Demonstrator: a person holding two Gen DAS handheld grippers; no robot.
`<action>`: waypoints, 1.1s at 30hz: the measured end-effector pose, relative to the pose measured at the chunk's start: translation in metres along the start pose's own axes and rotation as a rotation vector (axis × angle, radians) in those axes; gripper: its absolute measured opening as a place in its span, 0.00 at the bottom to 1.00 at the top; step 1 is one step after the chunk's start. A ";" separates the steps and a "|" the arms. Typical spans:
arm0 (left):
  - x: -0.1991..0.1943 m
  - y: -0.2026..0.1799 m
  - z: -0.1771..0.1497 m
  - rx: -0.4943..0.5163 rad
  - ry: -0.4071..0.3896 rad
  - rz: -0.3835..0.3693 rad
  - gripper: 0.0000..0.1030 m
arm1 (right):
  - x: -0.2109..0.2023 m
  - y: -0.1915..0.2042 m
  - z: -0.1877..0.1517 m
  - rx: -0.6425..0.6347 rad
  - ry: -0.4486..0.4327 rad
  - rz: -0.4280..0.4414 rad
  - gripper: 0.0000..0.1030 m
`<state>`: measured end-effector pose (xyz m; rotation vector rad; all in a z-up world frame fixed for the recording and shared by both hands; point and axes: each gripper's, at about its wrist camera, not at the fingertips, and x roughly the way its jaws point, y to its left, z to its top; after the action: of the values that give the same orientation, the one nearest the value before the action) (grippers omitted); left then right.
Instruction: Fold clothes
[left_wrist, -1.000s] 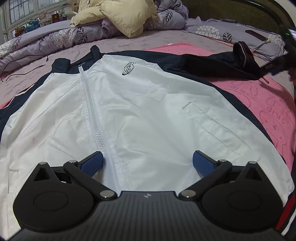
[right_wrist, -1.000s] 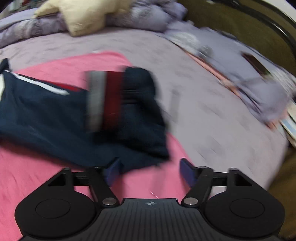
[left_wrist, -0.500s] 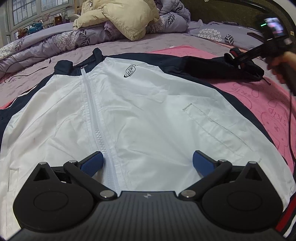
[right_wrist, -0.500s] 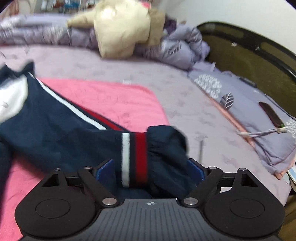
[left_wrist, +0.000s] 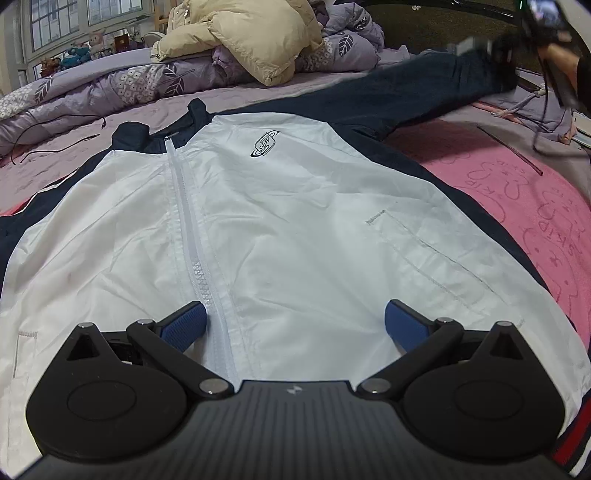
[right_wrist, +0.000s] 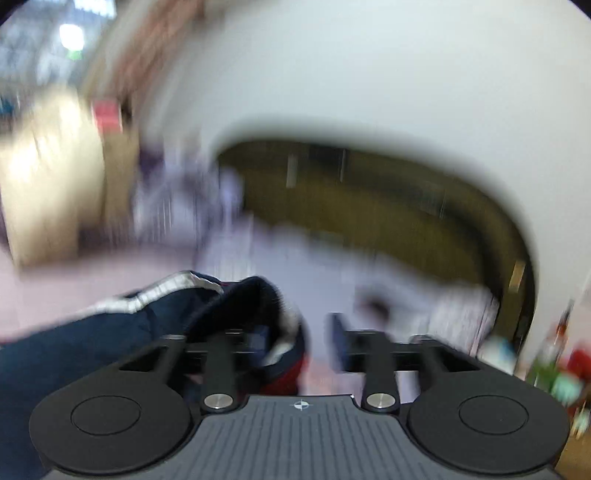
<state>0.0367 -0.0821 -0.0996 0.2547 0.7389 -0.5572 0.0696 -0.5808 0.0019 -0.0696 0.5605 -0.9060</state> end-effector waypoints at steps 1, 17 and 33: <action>0.000 0.000 0.000 0.000 -0.001 0.001 1.00 | 0.019 -0.002 -0.013 -0.005 0.124 0.024 0.69; -0.013 0.006 0.005 -0.038 0.004 0.043 1.00 | -0.176 0.177 -0.073 -0.147 0.054 0.900 0.66; -0.034 0.267 0.008 -0.217 0.053 0.724 0.99 | -0.245 0.285 -0.164 -0.326 0.080 1.033 0.85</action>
<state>0.1708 0.1487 -0.0634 0.3131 0.6948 0.2161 0.0778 -0.1879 -0.1149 -0.0295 0.7048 0.1921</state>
